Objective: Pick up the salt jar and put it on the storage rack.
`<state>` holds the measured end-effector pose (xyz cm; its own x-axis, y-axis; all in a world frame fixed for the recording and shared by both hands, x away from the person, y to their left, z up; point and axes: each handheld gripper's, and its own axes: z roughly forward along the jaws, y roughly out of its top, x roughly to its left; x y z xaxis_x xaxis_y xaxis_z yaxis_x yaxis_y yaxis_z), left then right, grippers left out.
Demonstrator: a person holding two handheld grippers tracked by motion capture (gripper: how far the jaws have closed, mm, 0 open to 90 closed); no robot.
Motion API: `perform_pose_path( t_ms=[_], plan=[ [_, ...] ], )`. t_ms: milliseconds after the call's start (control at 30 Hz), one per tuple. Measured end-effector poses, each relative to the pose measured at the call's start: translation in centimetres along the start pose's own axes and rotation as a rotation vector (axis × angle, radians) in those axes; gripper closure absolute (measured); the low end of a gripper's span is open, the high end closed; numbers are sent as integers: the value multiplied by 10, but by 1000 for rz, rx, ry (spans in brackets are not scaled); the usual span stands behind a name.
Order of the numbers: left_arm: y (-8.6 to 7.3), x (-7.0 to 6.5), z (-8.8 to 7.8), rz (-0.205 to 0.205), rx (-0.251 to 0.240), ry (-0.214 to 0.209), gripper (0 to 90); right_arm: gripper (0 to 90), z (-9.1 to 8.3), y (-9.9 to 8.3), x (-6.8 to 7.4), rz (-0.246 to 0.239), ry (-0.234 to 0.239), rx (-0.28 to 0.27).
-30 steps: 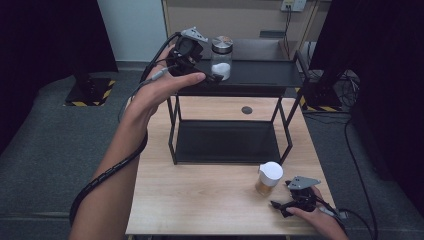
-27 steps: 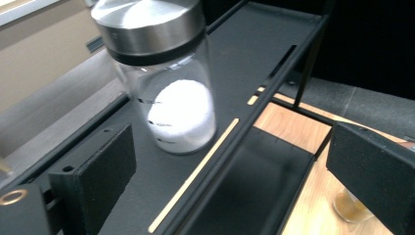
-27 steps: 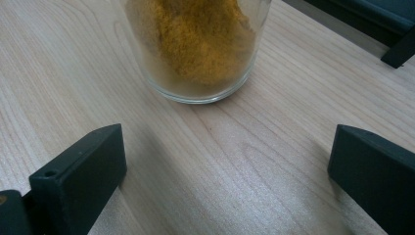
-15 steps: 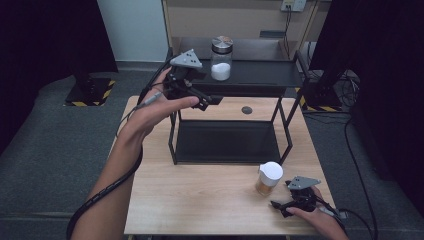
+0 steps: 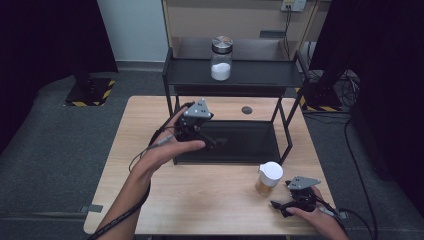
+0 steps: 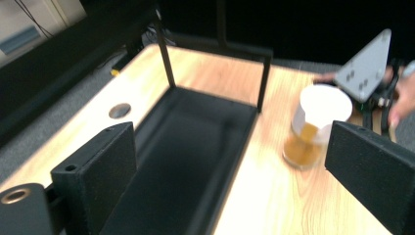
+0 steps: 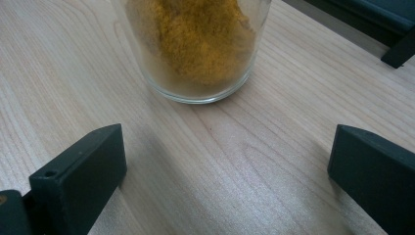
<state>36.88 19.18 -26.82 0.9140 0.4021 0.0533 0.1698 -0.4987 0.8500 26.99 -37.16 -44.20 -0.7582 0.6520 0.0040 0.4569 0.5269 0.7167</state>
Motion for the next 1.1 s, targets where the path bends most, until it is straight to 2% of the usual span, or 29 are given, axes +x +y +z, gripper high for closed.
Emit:
perform_pose_path(
  t_ms=[233, 400, 467, 600, 800, 900, 967, 1100],
  plan=[
    [-39, -28, 19, 3, 43, -23, 40, 18, 0, 0, 0, 0, 0, 0],
    [-69, -47, 27, 2, 99, -51, 40, 18, 0, 0, 0, 1, -1, 0],
    [-78, -55, 28, 14, 115, -50, 40, 18, 0, 0, 0, 1, -1, 0],
    [-100, -66, 30, -6, 142, -46, 35, 18, 0, 0, 0, 1, -1, 0],
    [-137, -77, 29, -55, 185, 4, 36, 18, 0, 0, 1, 3, -3, 0],
    [-157, -80, 24, -101, 197, 50, 37, 18, 0, 0, 1, 3, -4, -1],
    [-167, -81, 19, -117, 209, 76, 37, 18, 0, 0, 1, 3, -4, -1],
    [-186, -82, 7, -171, 202, 132, 38, 18, 0, 0, 1, 3, -4, -1]
  ],
)
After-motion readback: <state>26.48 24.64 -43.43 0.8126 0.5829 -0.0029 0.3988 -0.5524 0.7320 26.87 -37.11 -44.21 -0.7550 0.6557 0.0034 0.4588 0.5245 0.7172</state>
